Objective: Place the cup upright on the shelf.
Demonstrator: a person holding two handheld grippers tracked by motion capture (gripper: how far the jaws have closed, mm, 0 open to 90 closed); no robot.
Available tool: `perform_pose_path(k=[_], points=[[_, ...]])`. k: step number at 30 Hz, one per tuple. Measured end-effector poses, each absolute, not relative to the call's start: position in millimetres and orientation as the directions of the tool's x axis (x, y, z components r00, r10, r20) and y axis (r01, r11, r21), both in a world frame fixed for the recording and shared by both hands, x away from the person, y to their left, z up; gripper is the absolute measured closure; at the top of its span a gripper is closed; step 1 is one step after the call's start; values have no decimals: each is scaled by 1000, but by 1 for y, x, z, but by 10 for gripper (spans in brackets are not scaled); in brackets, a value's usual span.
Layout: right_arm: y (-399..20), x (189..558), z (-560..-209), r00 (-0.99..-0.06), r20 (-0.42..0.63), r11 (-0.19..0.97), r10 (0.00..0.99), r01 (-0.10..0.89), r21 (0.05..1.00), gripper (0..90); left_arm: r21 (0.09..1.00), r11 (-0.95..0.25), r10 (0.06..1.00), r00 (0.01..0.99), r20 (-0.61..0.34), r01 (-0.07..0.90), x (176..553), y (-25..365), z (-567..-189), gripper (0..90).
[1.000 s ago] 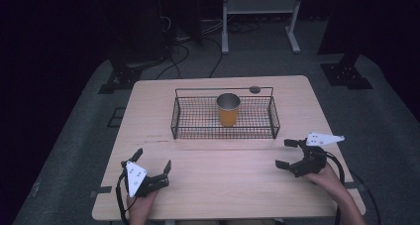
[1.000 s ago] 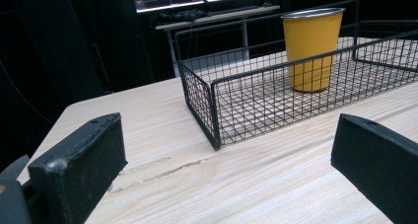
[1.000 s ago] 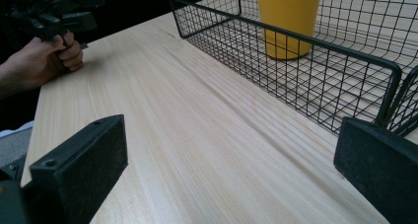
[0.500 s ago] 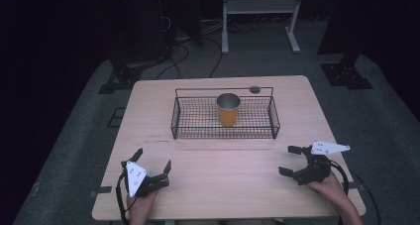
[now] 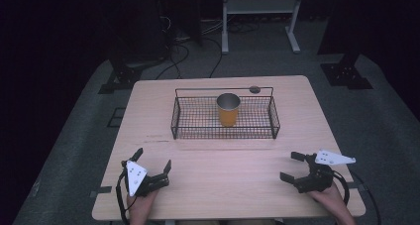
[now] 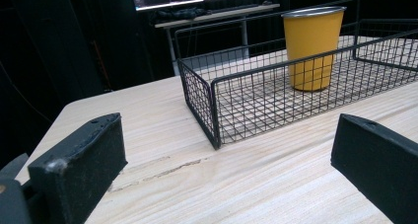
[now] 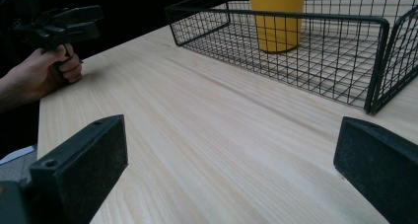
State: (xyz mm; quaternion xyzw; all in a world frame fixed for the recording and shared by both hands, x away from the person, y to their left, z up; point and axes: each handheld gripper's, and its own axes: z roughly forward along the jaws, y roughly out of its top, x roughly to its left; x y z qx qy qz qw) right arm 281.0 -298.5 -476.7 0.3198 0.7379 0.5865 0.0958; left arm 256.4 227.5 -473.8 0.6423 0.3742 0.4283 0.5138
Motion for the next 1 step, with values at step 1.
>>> perform_pose_path(k=[1], points=[[-298,281,-476,-778,226,116,587,357,927,0,981,-190,921,353,164,41,257,228,-474,0]])
